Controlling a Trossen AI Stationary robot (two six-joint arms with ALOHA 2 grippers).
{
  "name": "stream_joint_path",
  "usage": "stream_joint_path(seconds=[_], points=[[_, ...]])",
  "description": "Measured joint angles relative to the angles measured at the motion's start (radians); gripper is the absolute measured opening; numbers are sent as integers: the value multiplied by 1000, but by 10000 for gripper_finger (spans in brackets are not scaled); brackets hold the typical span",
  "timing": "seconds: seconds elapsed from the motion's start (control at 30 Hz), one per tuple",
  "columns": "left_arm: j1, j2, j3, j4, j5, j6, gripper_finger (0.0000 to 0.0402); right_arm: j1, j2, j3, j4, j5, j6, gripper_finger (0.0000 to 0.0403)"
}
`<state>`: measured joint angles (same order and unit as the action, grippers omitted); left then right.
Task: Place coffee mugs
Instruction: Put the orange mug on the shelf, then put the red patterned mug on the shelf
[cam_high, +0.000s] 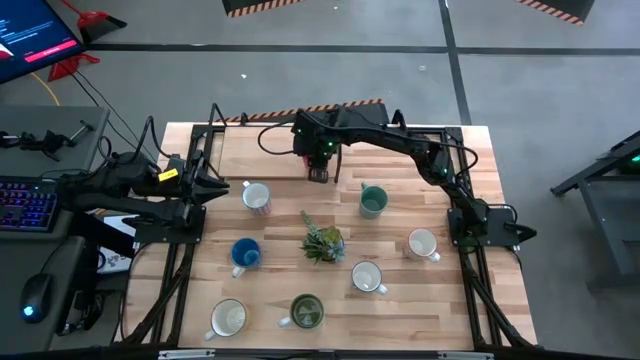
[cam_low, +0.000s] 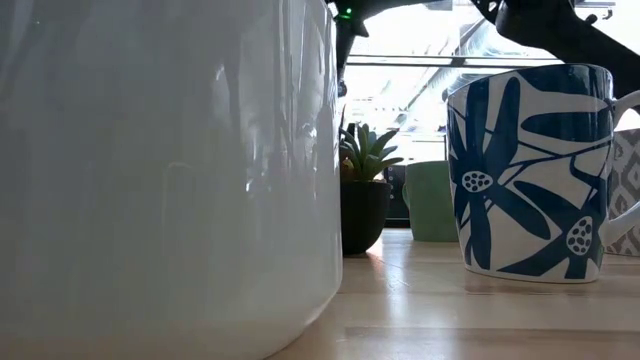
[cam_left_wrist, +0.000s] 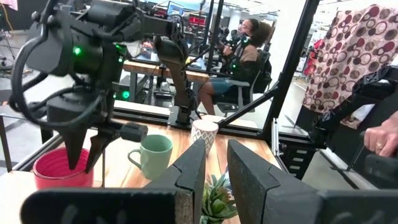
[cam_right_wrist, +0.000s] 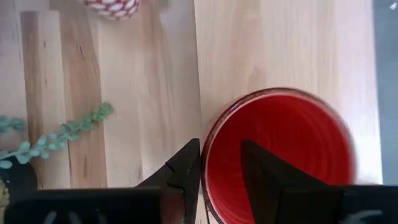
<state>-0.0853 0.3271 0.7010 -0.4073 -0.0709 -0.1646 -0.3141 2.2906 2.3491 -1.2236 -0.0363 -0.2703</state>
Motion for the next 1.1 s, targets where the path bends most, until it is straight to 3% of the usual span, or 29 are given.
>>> stream_joint_path(seconds=[0.5,0.83,1.1], points=[[0,0,0,-27,0,0,58,28,-158,6,-75,-8,24,90],[0,0,0,-25,0,0,58,65,-425,5,-355,-23,112,89],[0,0,0,-22,0,0,58,135,-728,-159,-345,20,236,89]])
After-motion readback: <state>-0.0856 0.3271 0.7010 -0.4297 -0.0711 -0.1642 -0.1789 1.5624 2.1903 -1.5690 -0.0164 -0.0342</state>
